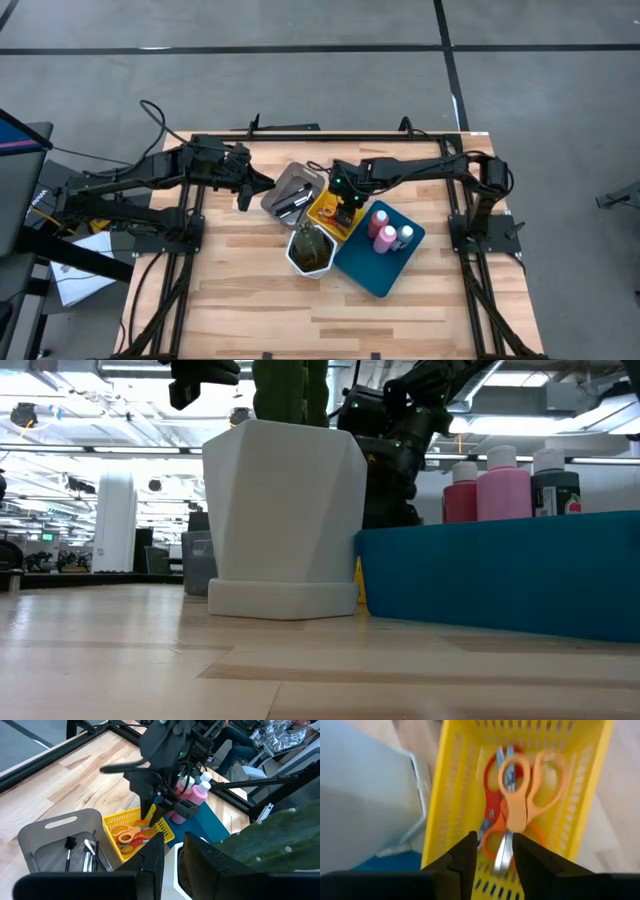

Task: Pick & Place Paint Supplies
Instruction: Return to Home Position

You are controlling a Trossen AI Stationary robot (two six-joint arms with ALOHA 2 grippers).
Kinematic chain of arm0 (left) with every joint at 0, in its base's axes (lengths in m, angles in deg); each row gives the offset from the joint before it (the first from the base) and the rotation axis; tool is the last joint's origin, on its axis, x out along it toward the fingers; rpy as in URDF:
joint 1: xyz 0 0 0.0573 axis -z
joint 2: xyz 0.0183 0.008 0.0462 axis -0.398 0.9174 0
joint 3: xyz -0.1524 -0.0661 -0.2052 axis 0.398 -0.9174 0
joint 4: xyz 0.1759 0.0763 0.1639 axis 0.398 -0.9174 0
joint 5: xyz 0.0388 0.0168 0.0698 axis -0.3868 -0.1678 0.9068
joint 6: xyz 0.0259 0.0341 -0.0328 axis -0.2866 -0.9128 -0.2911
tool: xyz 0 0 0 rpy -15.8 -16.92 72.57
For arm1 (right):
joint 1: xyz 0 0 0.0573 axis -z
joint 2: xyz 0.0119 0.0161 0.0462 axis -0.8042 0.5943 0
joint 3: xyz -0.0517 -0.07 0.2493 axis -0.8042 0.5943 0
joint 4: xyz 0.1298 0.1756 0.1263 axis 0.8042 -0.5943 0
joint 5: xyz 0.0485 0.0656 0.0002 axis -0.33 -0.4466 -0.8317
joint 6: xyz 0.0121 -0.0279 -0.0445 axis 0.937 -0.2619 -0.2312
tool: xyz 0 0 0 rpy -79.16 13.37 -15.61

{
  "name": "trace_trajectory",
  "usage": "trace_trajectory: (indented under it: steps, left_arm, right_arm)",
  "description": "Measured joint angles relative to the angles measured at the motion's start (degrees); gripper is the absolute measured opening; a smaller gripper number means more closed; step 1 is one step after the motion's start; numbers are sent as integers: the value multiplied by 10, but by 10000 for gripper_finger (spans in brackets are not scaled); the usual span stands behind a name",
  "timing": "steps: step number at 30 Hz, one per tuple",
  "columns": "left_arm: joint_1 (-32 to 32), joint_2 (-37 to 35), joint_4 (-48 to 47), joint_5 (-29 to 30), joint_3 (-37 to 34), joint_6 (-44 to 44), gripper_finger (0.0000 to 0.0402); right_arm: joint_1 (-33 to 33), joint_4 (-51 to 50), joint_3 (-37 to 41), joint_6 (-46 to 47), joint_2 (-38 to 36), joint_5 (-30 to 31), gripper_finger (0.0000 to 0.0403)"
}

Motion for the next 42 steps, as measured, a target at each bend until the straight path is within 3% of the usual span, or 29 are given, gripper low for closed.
trace_trajectory:
  steps: [10,13,16,20,27,37,42]
  left_arm:
    - [0,0,0,0,0,-16,67]
    - [0,0,-1,0,0,-28,67]
    - [0,0,-12,1,0,-40,67]
    - [0,-2,-36,23,0,-56,67]
    - [0,-9,-53,41,0,-74,67]
    - [0,-14,-52,44,0,-76,67]
    - [-1,-14,-51,56,0,-74,67]
  right_arm:
    - [18,1,0,-10,-40,59,117]
    - [33,-10,0,-22,-57,61,84]
    - [57,-22,0,-30,-75,71,21]
    - [103,-23,14,-41,-109,75,6]
    - [212,62,168,-20,-216,23,1]
    - [353,241,380,19,-459,-37,1]
    - [371,326,477,62,-556,-74,0]
